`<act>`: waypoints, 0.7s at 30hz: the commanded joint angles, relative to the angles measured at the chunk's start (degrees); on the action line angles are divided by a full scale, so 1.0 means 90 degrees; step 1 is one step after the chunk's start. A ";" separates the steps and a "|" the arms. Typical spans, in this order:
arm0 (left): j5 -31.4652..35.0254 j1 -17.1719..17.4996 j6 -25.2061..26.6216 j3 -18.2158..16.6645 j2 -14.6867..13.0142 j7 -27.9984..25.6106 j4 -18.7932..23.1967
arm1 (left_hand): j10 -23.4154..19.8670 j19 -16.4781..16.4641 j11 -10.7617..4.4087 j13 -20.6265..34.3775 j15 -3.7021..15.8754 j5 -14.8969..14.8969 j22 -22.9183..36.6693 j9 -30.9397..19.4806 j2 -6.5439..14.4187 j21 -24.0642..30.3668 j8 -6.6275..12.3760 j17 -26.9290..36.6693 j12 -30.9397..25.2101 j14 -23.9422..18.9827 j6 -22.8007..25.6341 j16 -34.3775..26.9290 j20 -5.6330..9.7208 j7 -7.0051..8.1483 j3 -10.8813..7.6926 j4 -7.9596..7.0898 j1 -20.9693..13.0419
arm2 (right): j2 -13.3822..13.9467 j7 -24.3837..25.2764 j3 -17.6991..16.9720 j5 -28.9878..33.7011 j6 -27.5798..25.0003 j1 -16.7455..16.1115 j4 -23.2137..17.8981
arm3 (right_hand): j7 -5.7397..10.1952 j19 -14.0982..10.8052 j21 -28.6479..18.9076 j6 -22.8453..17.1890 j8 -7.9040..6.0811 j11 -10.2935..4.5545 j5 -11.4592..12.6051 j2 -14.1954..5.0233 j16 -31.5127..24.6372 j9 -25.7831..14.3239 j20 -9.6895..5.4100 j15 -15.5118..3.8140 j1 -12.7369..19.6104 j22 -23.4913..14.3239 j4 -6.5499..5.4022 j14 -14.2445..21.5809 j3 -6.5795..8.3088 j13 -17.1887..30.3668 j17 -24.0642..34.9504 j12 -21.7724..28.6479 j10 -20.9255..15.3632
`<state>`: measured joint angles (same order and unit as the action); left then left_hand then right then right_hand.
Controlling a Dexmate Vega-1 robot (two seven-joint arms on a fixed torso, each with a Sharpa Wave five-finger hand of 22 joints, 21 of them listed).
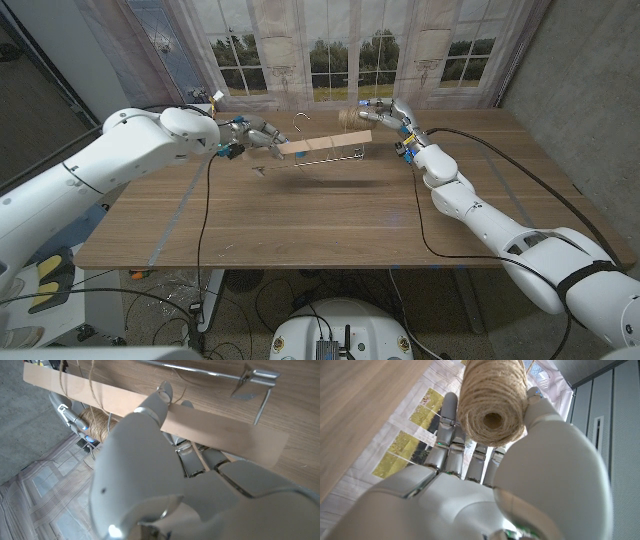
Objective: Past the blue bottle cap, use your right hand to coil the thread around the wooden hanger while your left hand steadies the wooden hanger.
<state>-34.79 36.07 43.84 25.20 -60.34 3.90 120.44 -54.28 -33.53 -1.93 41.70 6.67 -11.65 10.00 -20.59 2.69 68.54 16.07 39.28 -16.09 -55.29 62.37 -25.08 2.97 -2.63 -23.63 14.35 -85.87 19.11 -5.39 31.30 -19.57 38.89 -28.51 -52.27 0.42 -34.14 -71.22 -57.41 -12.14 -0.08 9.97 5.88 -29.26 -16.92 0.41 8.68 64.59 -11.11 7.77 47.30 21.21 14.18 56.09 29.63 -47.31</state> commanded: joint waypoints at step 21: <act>0.0289 -0.0234 0.1392 0.0309 0.0249 -0.0792 0.0323 | -0.0061 -0.0036 0.0057 0.0046 0.0292 -0.0070 0.0021 -0.0046 0.0220 0.0021 -0.0053 0.0003 0.0025 -0.0232 0.0031 -0.0012 0.0895 -0.0059 -0.0511 -0.0482 -0.0205 | 0.0680 0.0182 -0.0119 0.0969 0.0444 -0.0717 -0.2194 | 0.0003 0.0508 -0.0161 -0.0046 0.0021 0.0016 0.0040 -0.1662 0.0067 -0.0031 -0.1256 -0.2417 0.1702 0.0024 0.0000 0.1714 0.0036 0.1344 0.0029 0.0006 -0.0259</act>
<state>-32.54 33.08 52.46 28.56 -59.48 1.78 122.02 -54.49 -33.53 -1.73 42.05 6.52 -11.91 9.97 -20.62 2.69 68.47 15.86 39.14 -16.07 -55.44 62.44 -25.03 2.97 -2.69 -23.62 14.35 -85.87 22.76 -4.43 30.72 -14.09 42.46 -32.68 -65.14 0.42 -33.52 -72.10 -57.41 -12.14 0.12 9.97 5.88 -28.60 -16.90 0.82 8.46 64.60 -10.91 7.86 47.73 20.98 14.18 56.11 29.45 -47.54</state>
